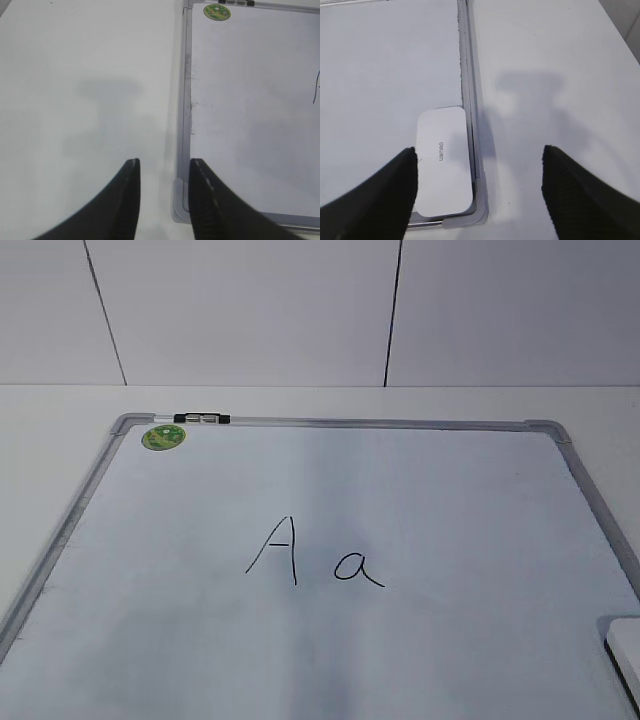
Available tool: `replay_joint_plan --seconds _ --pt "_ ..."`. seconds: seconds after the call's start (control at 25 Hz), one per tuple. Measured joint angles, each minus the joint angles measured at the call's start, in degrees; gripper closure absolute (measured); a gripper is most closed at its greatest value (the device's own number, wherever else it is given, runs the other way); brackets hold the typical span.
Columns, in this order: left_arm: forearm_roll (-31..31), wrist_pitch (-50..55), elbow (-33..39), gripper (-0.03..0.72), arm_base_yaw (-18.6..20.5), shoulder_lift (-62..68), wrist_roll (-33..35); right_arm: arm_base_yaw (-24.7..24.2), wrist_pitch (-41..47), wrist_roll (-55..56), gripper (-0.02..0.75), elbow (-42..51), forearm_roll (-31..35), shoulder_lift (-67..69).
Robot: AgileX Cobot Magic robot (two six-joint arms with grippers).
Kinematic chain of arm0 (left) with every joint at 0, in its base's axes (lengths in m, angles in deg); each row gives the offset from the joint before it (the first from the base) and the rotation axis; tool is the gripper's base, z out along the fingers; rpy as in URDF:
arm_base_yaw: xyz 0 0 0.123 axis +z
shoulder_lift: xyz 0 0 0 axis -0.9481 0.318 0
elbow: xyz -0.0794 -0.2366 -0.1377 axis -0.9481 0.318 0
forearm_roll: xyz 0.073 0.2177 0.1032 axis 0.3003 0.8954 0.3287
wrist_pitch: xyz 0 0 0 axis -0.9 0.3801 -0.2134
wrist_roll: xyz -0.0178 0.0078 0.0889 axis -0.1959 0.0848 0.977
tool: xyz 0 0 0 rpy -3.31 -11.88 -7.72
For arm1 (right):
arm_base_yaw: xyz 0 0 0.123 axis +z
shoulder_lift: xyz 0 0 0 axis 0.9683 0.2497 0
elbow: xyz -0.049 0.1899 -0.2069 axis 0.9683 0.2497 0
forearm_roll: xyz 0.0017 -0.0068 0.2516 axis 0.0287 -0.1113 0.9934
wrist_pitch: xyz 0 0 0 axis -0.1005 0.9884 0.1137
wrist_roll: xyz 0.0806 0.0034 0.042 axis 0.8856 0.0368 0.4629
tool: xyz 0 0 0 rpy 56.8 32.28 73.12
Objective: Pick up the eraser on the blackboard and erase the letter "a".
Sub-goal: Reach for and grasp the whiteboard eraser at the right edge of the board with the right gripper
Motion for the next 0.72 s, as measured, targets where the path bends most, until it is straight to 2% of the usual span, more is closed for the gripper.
replay_joint_plan --seconds 0.72 --pt "0.0 0.0 0.0 0.443 0.0 0.0 0.0 0.0 0.0 0.0 0.146 0.0 0.0 0.0"
